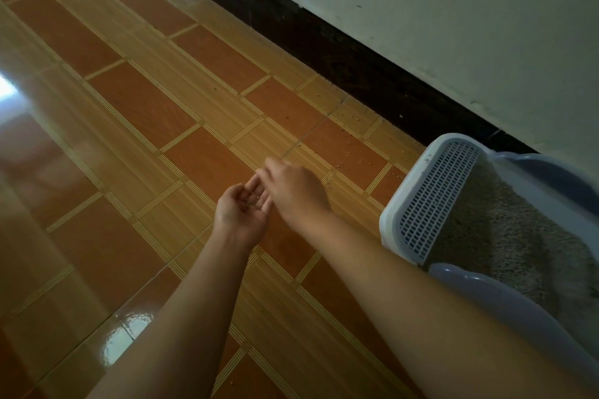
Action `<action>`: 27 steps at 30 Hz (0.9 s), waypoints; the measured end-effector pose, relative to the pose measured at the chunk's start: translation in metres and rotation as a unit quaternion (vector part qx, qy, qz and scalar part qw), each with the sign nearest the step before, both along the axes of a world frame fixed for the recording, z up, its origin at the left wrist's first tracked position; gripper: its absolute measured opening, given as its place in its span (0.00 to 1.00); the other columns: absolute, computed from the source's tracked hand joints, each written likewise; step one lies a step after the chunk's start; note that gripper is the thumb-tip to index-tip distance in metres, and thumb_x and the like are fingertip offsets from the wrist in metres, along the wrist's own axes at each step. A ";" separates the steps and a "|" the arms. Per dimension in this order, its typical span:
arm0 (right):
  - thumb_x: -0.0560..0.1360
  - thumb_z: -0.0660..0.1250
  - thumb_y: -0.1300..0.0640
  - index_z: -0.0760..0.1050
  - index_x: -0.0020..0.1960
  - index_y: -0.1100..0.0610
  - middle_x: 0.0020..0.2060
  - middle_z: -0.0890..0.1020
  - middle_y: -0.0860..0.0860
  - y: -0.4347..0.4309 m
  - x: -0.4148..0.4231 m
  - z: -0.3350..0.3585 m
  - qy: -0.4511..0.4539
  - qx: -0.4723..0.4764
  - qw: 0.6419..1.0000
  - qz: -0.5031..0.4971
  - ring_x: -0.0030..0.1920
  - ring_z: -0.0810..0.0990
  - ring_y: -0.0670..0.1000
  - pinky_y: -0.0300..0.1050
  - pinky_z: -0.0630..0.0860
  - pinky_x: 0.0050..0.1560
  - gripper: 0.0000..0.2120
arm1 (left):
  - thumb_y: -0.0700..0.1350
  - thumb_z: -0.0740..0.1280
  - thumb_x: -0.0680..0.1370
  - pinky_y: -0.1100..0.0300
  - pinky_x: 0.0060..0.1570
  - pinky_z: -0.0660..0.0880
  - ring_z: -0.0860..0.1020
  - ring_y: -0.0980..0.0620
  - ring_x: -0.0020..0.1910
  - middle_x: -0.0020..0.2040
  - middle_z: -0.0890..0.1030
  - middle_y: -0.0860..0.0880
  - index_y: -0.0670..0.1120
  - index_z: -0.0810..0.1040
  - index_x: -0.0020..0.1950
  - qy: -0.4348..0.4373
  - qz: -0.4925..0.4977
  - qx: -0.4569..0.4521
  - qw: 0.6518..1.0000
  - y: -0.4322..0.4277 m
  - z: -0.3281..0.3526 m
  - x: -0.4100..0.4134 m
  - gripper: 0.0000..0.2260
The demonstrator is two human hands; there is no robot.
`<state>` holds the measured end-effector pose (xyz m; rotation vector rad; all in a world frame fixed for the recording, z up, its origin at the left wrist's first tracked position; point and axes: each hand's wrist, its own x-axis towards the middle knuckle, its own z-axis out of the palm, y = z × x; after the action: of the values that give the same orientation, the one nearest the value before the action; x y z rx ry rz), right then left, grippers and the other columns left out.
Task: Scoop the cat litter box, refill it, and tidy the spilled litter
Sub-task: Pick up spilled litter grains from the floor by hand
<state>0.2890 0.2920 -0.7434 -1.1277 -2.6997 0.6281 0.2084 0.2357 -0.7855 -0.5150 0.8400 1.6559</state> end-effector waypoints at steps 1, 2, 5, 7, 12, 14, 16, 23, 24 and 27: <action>0.82 0.51 0.54 0.72 0.50 0.59 0.33 0.69 0.47 0.004 0.010 -0.008 0.010 -0.007 0.999 -0.047 0.31 0.68 0.47 0.38 0.61 0.30 0.13 | 0.42 0.51 0.82 0.57 0.43 0.79 0.82 0.47 0.37 0.33 0.82 0.41 0.37 0.76 0.42 0.013 0.009 -0.004 1.000 -0.001 0.000 -0.001 0.18; 0.82 0.50 0.54 0.71 0.50 0.59 0.32 0.68 0.46 0.009 0.021 -0.017 0.008 -0.022 0.995 -0.093 0.31 0.67 0.46 0.36 0.59 0.29 0.14 | 0.42 0.51 0.82 0.53 0.48 0.78 0.82 0.44 0.42 0.36 0.83 0.39 0.35 0.77 0.45 0.019 0.014 -0.007 1.000 -0.002 0.001 -0.003 0.18; 0.82 0.50 0.54 0.71 0.60 0.58 0.49 0.76 0.50 0.021 0.052 -0.046 -0.048 -0.047 0.985 -0.156 0.48 0.73 0.49 0.36 0.68 0.40 0.15 | 0.41 0.51 0.82 0.51 0.47 0.77 0.81 0.41 0.47 0.39 0.84 0.37 0.34 0.77 0.48 0.021 0.012 -0.019 1.000 -0.006 -0.001 -0.009 0.17; 0.82 0.49 0.54 0.66 0.70 0.56 0.66 0.71 0.49 0.025 0.065 -0.063 -0.097 -0.034 0.986 -0.134 0.66 0.67 0.50 0.42 0.68 0.60 0.18 | 0.41 0.51 0.82 0.51 0.46 0.77 0.81 0.41 0.47 0.39 0.84 0.38 0.34 0.76 0.48 0.025 0.008 -0.023 0.999 -0.009 -0.002 -0.012 0.17; 0.82 0.46 0.53 0.54 0.75 0.54 0.75 0.55 0.45 0.013 0.084 -0.083 -0.119 -0.079 0.990 -0.011 0.75 0.46 0.45 0.42 0.49 0.72 0.22 | 0.41 0.51 0.82 0.51 0.45 0.77 0.80 0.42 0.46 0.37 0.84 0.38 0.34 0.76 0.48 0.027 0.004 -0.027 0.999 -0.012 -0.005 -0.013 0.17; 0.82 0.46 0.53 0.54 0.75 0.54 0.75 0.56 0.46 0.005 0.092 -0.088 -0.112 -0.062 0.992 0.015 0.75 0.47 0.44 0.39 0.46 0.72 0.22 | 0.41 0.50 0.82 0.50 0.45 0.77 0.80 0.42 0.46 0.37 0.84 0.38 0.34 0.76 0.48 0.026 0.005 -0.028 0.999 -0.011 -0.004 -0.011 0.17; 0.81 0.44 0.51 0.55 0.75 0.54 0.74 0.58 0.46 -0.003 0.098 -0.093 -0.099 -0.045 0.994 0.032 0.74 0.47 0.42 0.37 0.44 0.70 0.23 | 0.41 0.51 0.82 0.51 0.46 0.77 0.80 0.42 0.46 0.37 0.84 0.38 0.34 0.76 0.48 0.027 0.003 -0.030 0.999 -0.009 -0.004 -0.007 0.17; 0.77 0.50 0.49 0.72 0.66 0.58 0.64 0.76 0.51 -0.029 0.121 -0.105 -0.015 0.033 0.999 0.001 0.69 0.68 0.50 0.50 0.67 0.67 0.24 | 0.41 0.51 0.82 0.51 0.45 0.77 0.80 0.42 0.46 0.37 0.83 0.38 0.34 0.77 0.46 0.031 -0.008 -0.032 0.999 -0.004 -0.002 0.002 0.17; 0.77 0.51 0.49 0.74 0.64 0.58 0.61 0.78 0.52 -0.030 0.122 -0.105 -0.010 0.053 0.998 -0.028 0.64 0.74 0.52 0.51 0.73 0.61 0.23 | 0.41 0.51 0.82 0.51 0.44 0.77 0.80 0.42 0.46 0.37 0.83 0.38 0.34 0.77 0.46 0.031 -0.011 -0.032 0.999 -0.004 -0.002 0.003 0.17; 0.74 0.54 0.41 0.75 0.56 0.58 0.49 0.79 0.54 -0.031 0.122 -0.102 -0.045 0.109 0.982 -0.145 0.46 0.78 0.51 0.41 0.76 0.40 0.24 | 0.41 0.51 0.82 0.51 0.44 0.77 0.80 0.42 0.46 0.37 0.83 0.38 0.34 0.76 0.46 0.033 -0.015 -0.032 0.999 -0.005 -0.002 0.004 0.17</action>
<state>0.4106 0.2610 -0.8457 -1.4787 -2.5230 0.2346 0.2125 0.2307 -0.7880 -0.4924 0.9474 1.6289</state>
